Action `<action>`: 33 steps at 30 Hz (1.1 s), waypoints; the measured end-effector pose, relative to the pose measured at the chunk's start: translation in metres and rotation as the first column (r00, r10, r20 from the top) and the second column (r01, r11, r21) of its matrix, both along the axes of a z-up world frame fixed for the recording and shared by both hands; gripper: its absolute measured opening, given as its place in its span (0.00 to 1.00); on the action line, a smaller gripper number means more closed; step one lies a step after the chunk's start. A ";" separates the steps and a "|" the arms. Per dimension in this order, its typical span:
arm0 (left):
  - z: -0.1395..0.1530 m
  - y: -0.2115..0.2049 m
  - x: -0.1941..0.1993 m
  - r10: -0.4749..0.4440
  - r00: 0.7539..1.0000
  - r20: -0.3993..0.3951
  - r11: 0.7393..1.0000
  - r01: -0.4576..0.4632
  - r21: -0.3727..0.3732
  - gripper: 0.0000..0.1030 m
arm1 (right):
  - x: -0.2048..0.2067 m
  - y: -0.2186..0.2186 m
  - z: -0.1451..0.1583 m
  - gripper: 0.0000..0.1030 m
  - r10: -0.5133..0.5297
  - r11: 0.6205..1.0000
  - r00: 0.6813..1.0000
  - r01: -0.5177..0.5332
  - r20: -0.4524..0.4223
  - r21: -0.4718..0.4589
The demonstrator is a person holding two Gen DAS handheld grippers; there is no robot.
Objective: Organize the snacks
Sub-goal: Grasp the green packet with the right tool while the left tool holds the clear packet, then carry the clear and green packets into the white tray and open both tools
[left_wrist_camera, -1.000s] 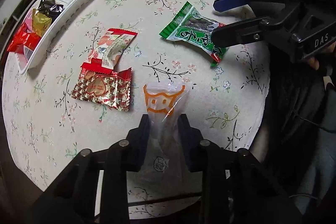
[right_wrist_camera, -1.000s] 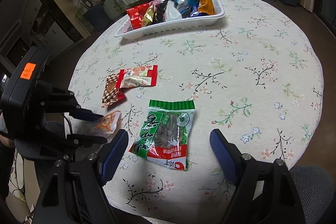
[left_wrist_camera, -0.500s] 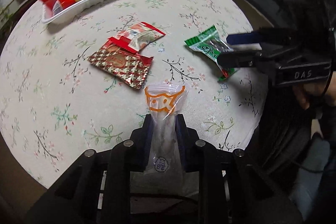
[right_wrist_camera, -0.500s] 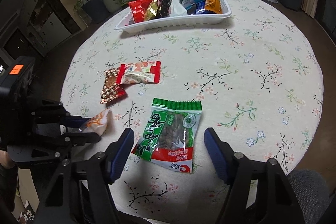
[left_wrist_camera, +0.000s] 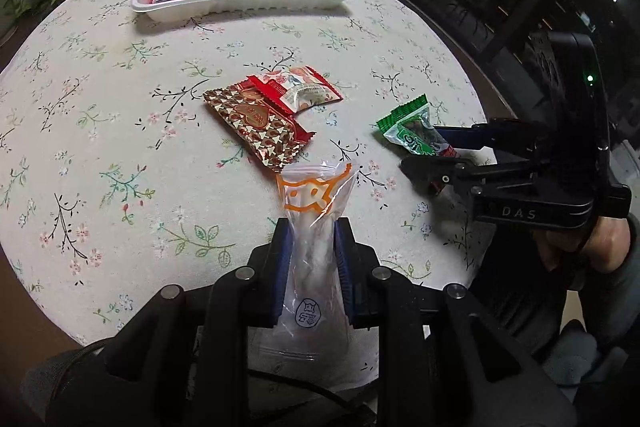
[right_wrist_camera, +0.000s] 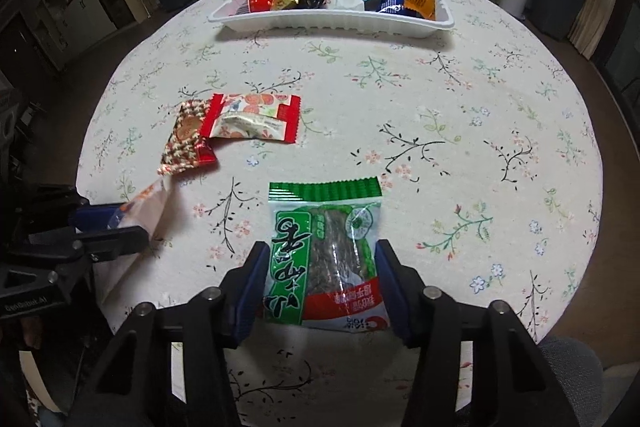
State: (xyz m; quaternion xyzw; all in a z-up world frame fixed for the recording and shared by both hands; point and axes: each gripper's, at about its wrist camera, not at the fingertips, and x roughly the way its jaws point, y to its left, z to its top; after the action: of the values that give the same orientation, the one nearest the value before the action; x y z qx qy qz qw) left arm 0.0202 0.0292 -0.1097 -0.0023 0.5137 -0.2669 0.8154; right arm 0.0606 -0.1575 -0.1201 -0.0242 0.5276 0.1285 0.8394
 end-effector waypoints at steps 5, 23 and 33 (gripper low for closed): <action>-0.004 -0.003 0.000 0.004 1.000 0.000 1.000 -0.004 0.000 0.19 | -0.001 -0.003 0.001 0.34 0.012 1.000 1.000 -0.012 -0.003 0.015; 0.040 0.038 0.023 0.111 0.992 0.051 0.985 -0.103 -0.140 0.19 | 0.016 -0.055 0.037 0.29 -0.082 0.972 0.996 0.071 0.040 0.223; 0.096 0.065 0.128 0.189 0.972 0.139 0.974 -0.168 -0.152 0.19 | 0.097 -0.101 0.118 0.29 -0.215 0.944 0.958 0.153 0.192 0.293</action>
State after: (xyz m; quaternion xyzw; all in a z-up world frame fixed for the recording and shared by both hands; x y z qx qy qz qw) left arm 0.1486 0.0939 -0.0138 -0.0849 0.4277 -0.2270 0.8709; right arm 0.1577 -0.2587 -0.0024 0.1283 0.4079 0.1175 0.8963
